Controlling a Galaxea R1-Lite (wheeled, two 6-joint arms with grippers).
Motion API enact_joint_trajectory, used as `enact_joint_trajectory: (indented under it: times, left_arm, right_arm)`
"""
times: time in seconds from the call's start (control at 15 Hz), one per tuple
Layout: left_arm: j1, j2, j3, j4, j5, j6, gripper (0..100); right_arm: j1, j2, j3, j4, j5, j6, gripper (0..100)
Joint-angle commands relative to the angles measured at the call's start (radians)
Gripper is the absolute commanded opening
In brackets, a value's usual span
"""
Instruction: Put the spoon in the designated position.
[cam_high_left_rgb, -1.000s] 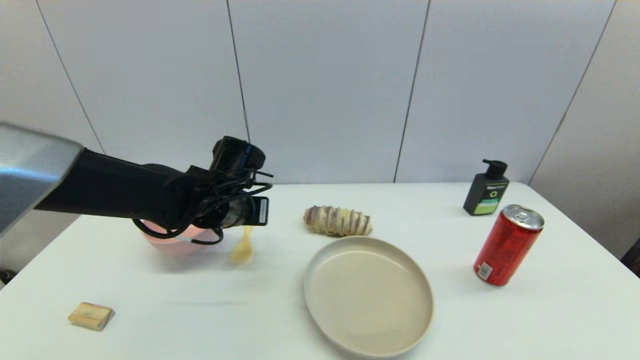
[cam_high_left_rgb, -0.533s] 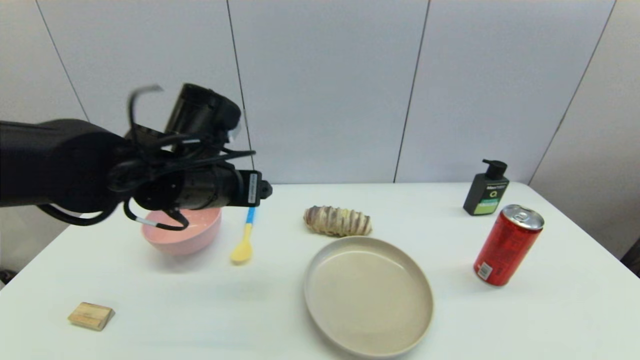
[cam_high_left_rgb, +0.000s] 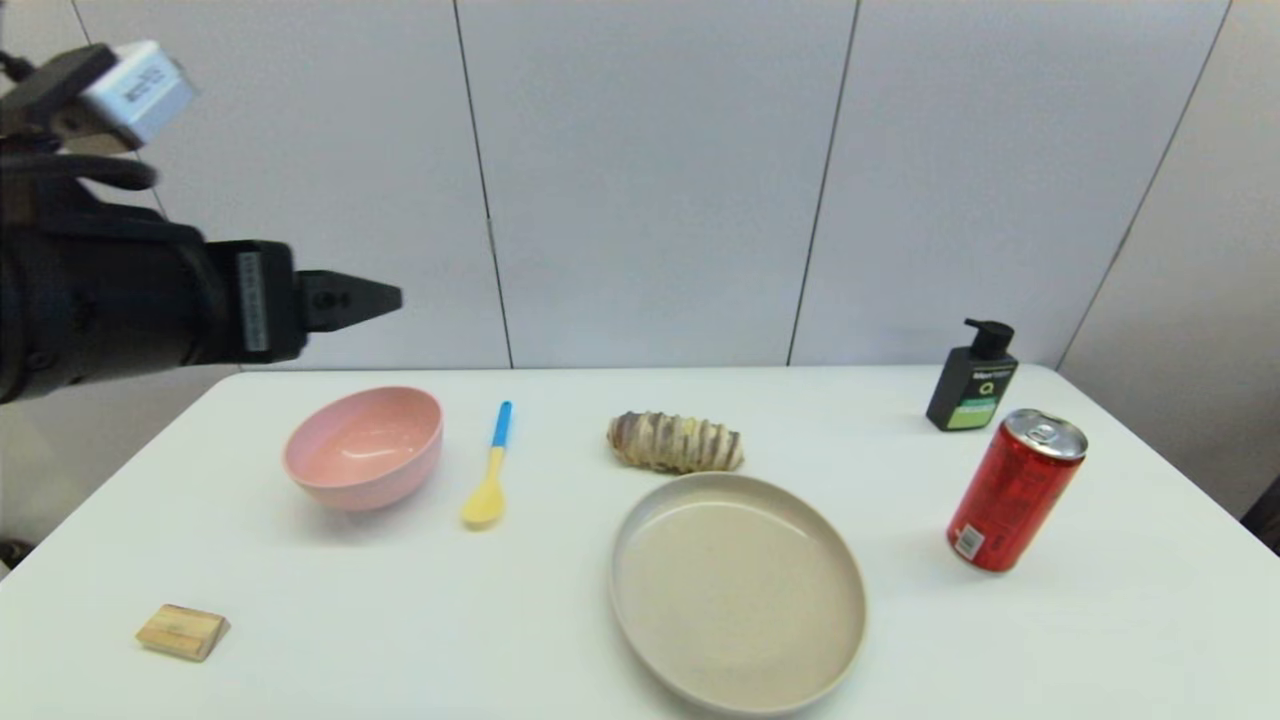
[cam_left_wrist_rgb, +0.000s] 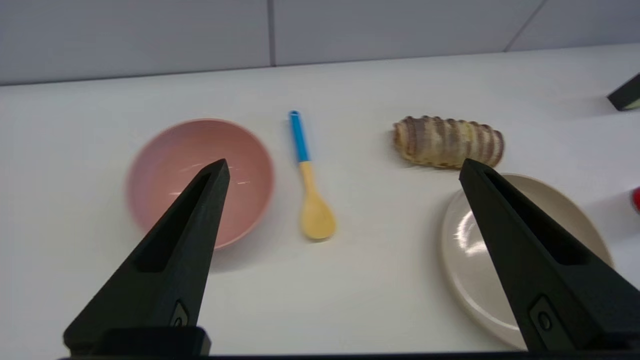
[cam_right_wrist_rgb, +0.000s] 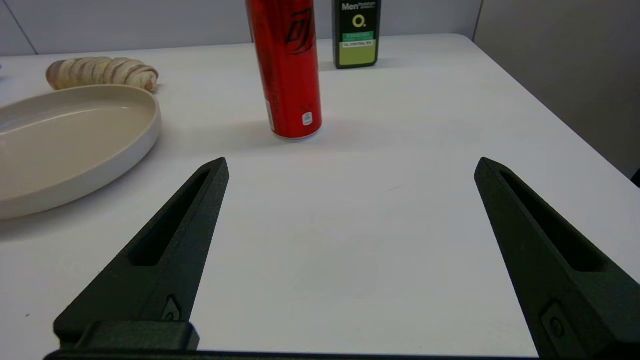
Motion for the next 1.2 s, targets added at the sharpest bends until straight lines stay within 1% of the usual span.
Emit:
enact_joint_trajectory:
  times: [0.07, 0.27, 0.33, 0.6, 0.67, 0.73, 0.8, 0.93, 1.0, 1.07, 1.2]
  left_arm:
    - [0.155, -0.341, 0.354, -0.182, 0.003, 0.101, 100]
    - [0.322, -0.459, 0.621, -0.418, 0.0, 0.245, 100]
    - [0.339, -0.5, 0.702, -0.474, 0.0, 0.25, 100]
    - [0.379, -0.694, 0.888, -0.495, -0.002, 0.248, 100]
    - [0.434, -0.746, 0.926, -0.495, -0.003, 0.253, 100]
    - [0.465, -0.79, 0.957, -0.501, -0.009, 0.256, 100]
    - [0.485, -0.833, 0.992, -0.51, -0.038, 0.258, 100]
    - [0.533, -0.924, 1.041, -0.509, -0.181, 0.254, 100]
    - [0.536, -0.977, 1.07, -0.503, -0.246, 0.253, 100]
    - [0.536, -1.028, 1.107, -0.489, -0.281, 0.254, 100]
    - [0.536, -1.109, 1.155, -0.461, -0.292, 0.259, 100]
  right_arm:
    - [0.0, 0.001, 0.0, 0.0, 0.0, 0.0, 100]
    - [0.0, 0.001, 0.0, 0.0, 0.0, 0.0, 100]
    - [0.0, 0.001, 0.0, 0.0, 0.0, 0.001, 100]
    - [0.0, 0.001, 0.0, 0.0, 0.0, 0.0, 100]
    - [0.0, 0.001, 0.0, 0.0, 0.0, 0.0, 100]
    - [0.0, 0.001, 0.0, 0.0, 0.0, 0.0, 100]
    - [0.0, 0.001, 0.0, 0.0, 0.0, 0.001, 100]
    - [0.0, 0.001, 0.0, 0.0, 0.0, 0.001, 100]
    - [0.0, 0.001, 0.0, 0.0, 0.0, 0.001, 100]
    - [0.0, 0.001, 0.0, 0.0, 0.0, 0.001, 100]
    - [0.0, 0.001, 0.0, 0.0, 0.0, 0.0, 100]
